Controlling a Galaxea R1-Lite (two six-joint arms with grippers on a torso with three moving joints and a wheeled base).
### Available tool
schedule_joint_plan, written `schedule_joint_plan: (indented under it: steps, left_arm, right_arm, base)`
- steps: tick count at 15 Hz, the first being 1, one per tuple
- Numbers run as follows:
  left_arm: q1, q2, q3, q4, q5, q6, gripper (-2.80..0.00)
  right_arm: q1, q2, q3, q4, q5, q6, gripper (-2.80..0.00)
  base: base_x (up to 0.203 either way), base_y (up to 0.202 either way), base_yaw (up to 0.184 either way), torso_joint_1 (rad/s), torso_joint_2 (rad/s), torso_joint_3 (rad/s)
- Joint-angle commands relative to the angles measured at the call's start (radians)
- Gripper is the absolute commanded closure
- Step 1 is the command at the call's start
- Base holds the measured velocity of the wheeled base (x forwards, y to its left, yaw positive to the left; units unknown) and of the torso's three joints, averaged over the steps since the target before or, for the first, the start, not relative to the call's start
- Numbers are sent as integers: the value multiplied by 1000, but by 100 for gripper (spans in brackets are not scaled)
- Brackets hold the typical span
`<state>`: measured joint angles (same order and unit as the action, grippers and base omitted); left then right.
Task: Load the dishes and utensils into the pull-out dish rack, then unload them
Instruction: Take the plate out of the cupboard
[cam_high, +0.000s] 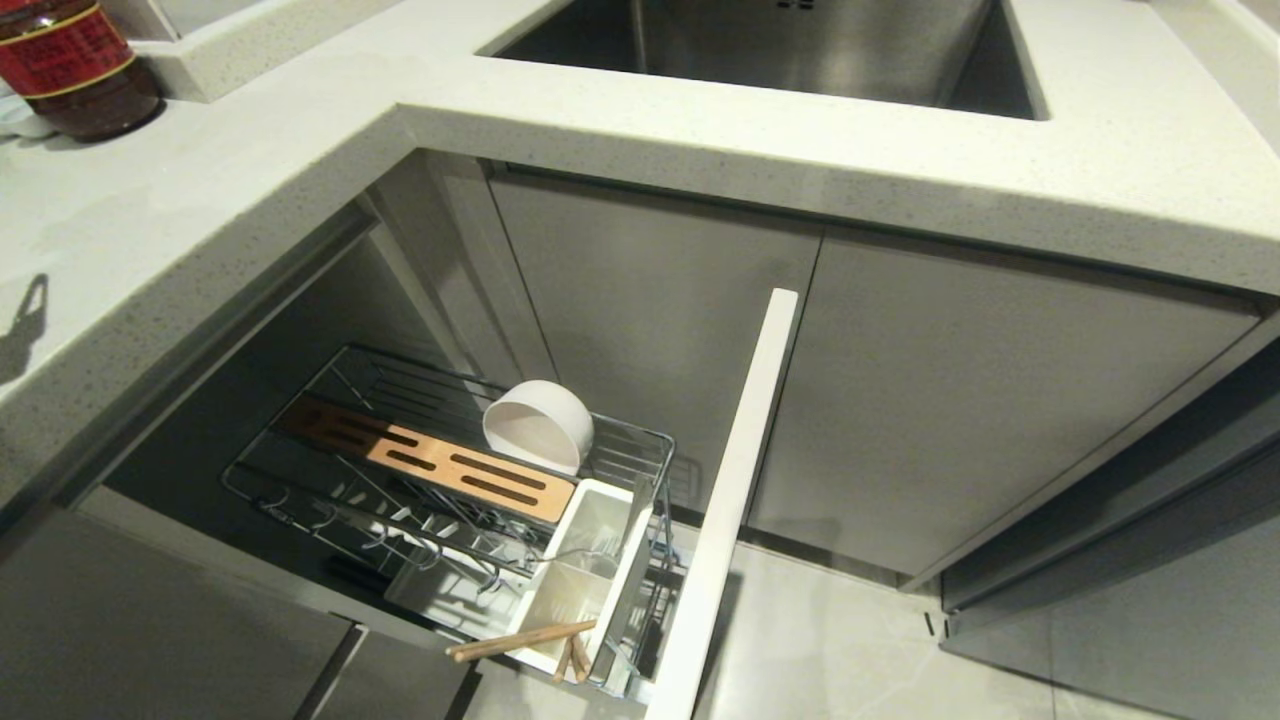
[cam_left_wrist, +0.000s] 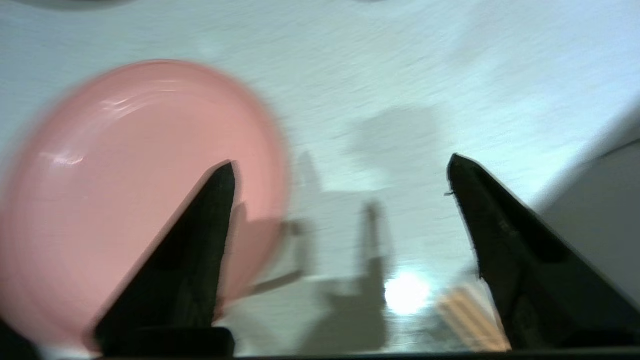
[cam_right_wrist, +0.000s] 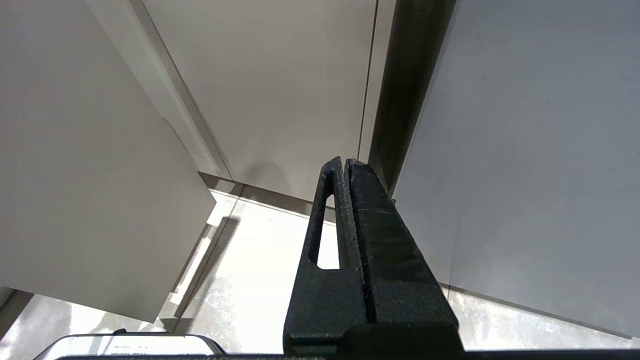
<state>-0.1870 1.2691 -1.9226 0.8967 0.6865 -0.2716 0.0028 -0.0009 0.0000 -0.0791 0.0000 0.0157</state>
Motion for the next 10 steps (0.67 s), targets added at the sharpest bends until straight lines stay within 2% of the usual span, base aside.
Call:
schedule_joint_plan:
  steps: [1, 3, 4, 6, 8, 10]
  left_arm:
    - [-2, -53, 17, -59, -209, -169, 0]
    - [-24, -41, 23, -89, -386, -370, 0]
    - [-58, -24, 24, -113, -447, -450, 0]
    - [-149, 9, 34, -151, -471, -539, 0]
    - [-217, 50, 105, -168, -475, -649, 0]
    - [-258, 98, 155, -181, -474, -677, 0]
  right_arm:
    - [0, 1, 26, -1, 0, 0, 0]
    - [0, 1, 26, -1, 0, 0, 0]
    - [0, 1, 26, -1, 0, 0, 0]
    - [0, 1, 26, -1, 0, 0, 0]
    - [0, 1, 27, -1, 0, 0, 0]
    - [0, 1, 26, -1, 0, 0, 0]
  base:
    - [0, 0, 0, 0, 0, 0]
    - [0, 0, 0, 0, 0, 0]
    - [0, 0, 0, 0, 0, 0]
    - [0, 0, 0, 0, 0, 0]
    - [0, 0, 0, 0, 0, 0]
    - [0, 0, 0, 0, 0, 0]
